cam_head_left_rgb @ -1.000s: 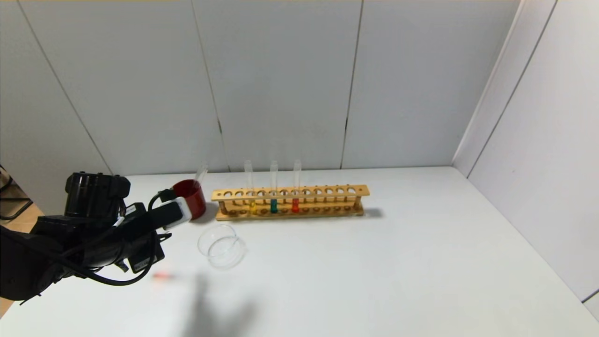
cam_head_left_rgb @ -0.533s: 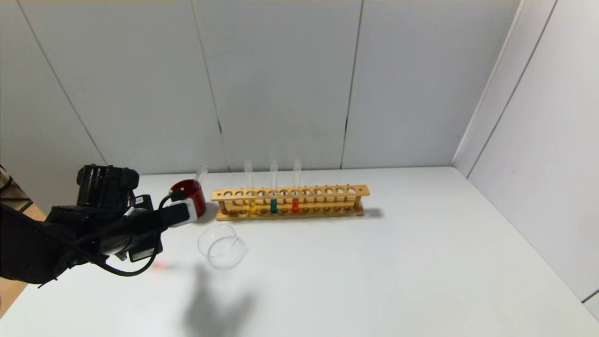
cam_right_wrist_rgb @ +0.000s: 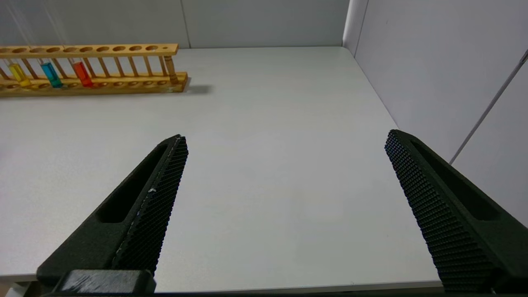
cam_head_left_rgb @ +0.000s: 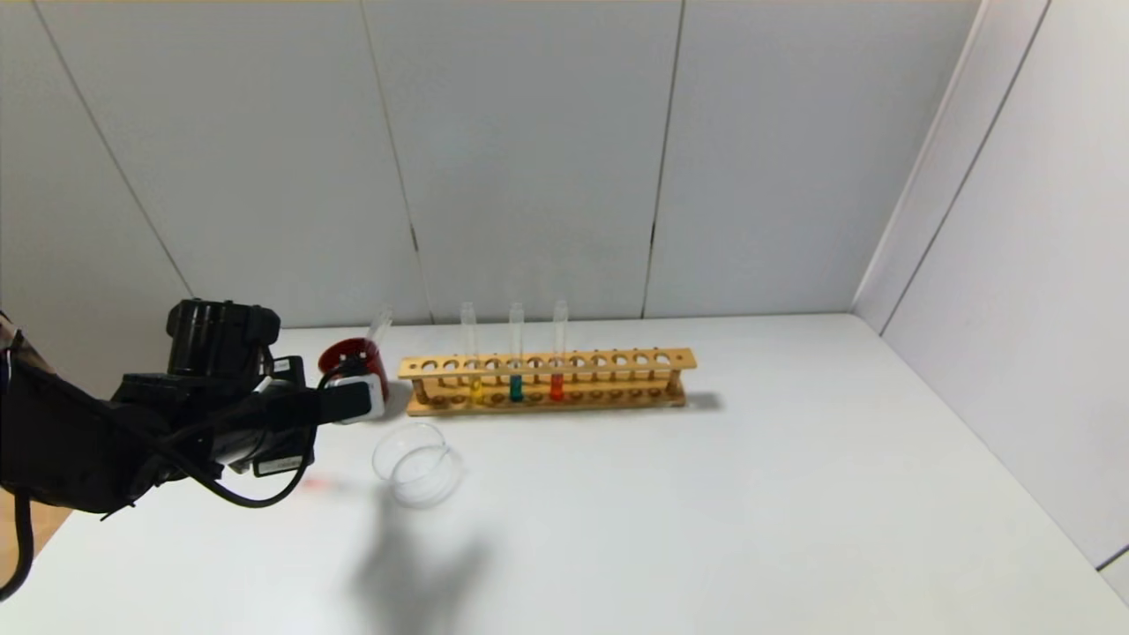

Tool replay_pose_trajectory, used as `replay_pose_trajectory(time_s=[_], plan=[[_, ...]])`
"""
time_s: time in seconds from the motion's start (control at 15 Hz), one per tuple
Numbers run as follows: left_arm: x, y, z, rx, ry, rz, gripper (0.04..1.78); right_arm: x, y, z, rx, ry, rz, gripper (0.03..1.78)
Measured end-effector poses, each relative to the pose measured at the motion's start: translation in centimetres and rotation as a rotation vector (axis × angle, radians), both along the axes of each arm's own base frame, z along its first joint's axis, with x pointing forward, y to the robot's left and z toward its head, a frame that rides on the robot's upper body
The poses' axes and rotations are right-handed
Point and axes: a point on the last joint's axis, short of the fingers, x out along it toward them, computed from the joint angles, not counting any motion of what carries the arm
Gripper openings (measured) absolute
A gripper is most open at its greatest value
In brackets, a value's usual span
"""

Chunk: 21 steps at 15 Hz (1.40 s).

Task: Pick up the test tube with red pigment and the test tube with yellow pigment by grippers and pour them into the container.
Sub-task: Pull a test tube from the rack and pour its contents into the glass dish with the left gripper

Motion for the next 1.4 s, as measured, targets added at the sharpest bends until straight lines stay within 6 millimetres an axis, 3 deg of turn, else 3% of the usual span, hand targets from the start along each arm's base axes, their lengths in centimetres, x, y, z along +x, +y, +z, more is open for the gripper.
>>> replay_pose_trajectory(time_s=[1.4], plan=[[0.8,-1.7,-1.7,0.174,0.048,-0.041,0.32,0.0,0.0,0.0,0.000,0.000,0.000,1.75]])
